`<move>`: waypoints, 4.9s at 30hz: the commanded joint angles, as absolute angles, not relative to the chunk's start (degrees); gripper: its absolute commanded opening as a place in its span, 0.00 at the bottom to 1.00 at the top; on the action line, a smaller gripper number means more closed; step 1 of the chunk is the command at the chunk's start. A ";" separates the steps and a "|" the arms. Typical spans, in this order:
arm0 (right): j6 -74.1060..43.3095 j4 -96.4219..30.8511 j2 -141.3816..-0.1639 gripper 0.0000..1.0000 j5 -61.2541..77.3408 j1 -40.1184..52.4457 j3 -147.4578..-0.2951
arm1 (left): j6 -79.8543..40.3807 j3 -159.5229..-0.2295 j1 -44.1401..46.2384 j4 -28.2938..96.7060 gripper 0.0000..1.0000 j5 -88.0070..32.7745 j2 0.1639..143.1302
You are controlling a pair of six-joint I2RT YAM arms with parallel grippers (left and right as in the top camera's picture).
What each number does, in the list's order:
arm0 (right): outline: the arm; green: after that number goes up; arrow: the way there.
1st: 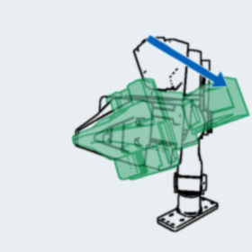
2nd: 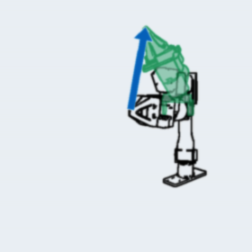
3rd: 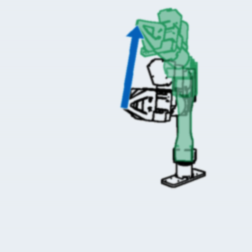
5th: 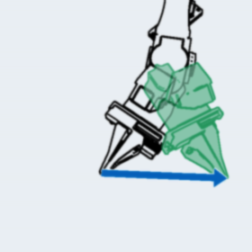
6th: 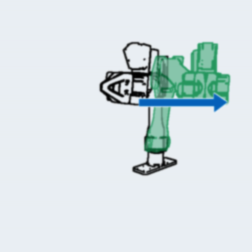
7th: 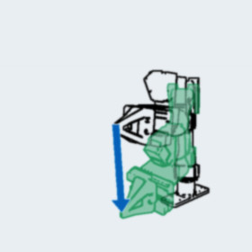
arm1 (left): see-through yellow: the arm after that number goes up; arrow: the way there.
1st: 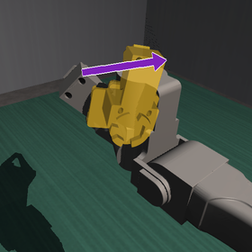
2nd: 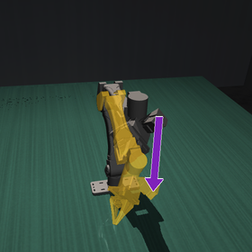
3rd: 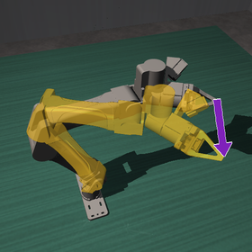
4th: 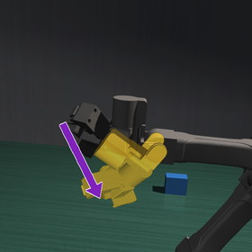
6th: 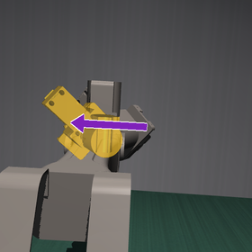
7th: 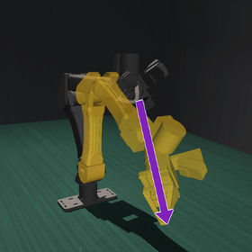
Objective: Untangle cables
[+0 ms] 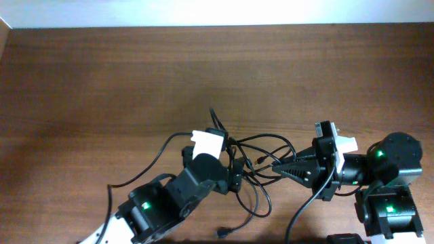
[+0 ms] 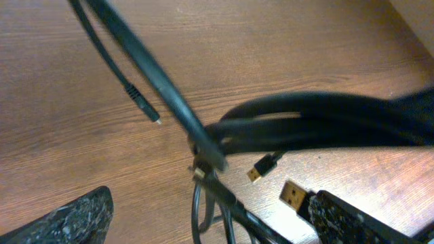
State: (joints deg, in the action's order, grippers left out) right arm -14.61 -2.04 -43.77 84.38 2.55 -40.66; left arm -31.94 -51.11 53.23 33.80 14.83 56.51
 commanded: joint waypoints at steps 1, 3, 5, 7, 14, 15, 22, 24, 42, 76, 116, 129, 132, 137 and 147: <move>-15.53 -1.43 -43.51 0.04 86.63 2.59 -40.84 | -31.16 -51.75 53.10 30.87 0.91 14.33 58.83; -15.53 -1.45 -43.48 0.04 87.05 2.59 -40.84 | -31.16 -51.75 53.10 29.41 0.89 14.35 59.33; -15.53 -1.45 -43.48 0.04 88.12 2.59 -40.84 | -31.16 -51.75 53.10 28.49 0.84 14.39 59.46; -15.53 -1.45 -43.48 0.04 88.33 2.59 -40.84 | -31.16 -51.75 53.10 28.05 0.72 14.37 59.46; -15.53 -1.48 -43.48 0.04 88.90 2.59 -40.84 | -28.71 -51.75 53.10 27.88 0.47 14.37 59.57; -15.77 -1.52 -43.48 0.04 88.90 2.59 -40.84 | -28.58 -51.75 53.10 27.83 0.44 14.33 59.57; -17.04 -1.50 -43.48 0.04 88.88 2.59 -40.84 | -28.58 -51.75 53.10 27.86 0.00 13.76 59.57; -18.11 -1.52 -43.48 0.04 88.90 2.59 -40.84 | -28.58 -51.75 53.10 27.83 0.00 13.78 59.57; -18.96 -9.41 -44.05 0.09 77.03 2.59 -40.84 | -29.04 -51.75 53.10 27.83 0.00 30.63 54.30; -17.43 -21.96 -54.81 0.99 60.40 2.59 -40.84 | -28.38 -51.75 53.10 27.64 0.00 31.09 49.10; 30.09 -32.42 -54.76 0.99 65.45 2.59 -40.84 | -20.69 -51.75 53.10 15.94 0.00 0.75 49.17; 37.30 -31.44 -63.24 0.76 65.41 2.59 -40.84 | -20.69 -51.75 53.10 10.81 0.00 -7.97 50.83; 37.30 -30.57 -65.52 0.58 67.94 2.59 -40.84 | -20.67 -51.75 53.10 11.40 0.00 -7.03 50.94; 37.28 -29.36 -65.89 0.14 71.44 2.59 -40.84 | -20.69 -51.75 53.10 14.15 0.00 1.41 51.53; 37.08 -35.77 -65.89 0.04 75.66 2.59 -40.84 | -20.73 -51.75 53.10 16.32 0.01 8.29 53.52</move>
